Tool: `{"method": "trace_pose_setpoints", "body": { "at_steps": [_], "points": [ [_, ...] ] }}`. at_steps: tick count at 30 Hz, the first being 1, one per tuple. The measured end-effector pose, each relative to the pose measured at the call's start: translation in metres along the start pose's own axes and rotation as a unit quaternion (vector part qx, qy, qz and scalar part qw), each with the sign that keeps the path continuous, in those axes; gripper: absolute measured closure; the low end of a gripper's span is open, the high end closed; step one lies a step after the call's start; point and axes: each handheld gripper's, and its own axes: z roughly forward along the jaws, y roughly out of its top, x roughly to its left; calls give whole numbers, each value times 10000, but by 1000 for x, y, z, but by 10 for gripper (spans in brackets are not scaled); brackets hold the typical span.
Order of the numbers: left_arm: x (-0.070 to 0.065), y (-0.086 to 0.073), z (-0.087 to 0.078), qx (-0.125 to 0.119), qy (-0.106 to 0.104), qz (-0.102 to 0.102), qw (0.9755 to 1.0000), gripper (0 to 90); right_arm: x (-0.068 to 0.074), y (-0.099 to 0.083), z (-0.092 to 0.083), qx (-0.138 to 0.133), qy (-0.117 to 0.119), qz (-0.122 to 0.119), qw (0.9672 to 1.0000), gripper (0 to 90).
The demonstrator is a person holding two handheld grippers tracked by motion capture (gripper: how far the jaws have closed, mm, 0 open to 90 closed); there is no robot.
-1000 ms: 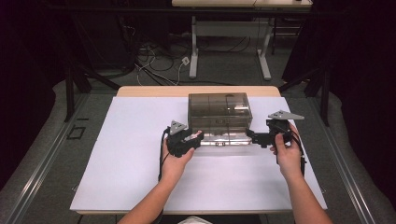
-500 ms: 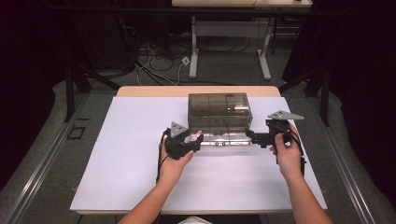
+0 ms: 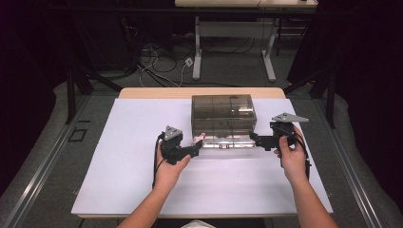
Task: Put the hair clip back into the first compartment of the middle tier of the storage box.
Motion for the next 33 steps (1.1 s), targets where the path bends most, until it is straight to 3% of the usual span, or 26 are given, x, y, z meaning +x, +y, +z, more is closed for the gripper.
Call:
{"method": "trace_pose_setpoints", "body": {
  "at_steps": [3, 12, 18, 26, 33],
  "points": [
    [3, 0, -4, -9, 97, -59, 9999, 123, 0, 0, 0, 0, 13, -7, 10000, 62],
    [10, -1, -16, -128, 107, -81, 9998, 3, 2, 0, 1, 3, 26, -60, 10000, 63],
    [17, -2, -23, -192, 130, -164, 9996, 2, 3, 0, 1, 15, 38, -45, 10000, 62],
    [24, -8, -28, -140, 161, -107, 9997, 2, 8, -1, 2, 45, 23, -115, 9999, 40],
    [28, -8, -31, -202, 167, -154, 9995, 3, 16, -1, 8, 155, -152, -197, 9996, 0]
  ]
}}
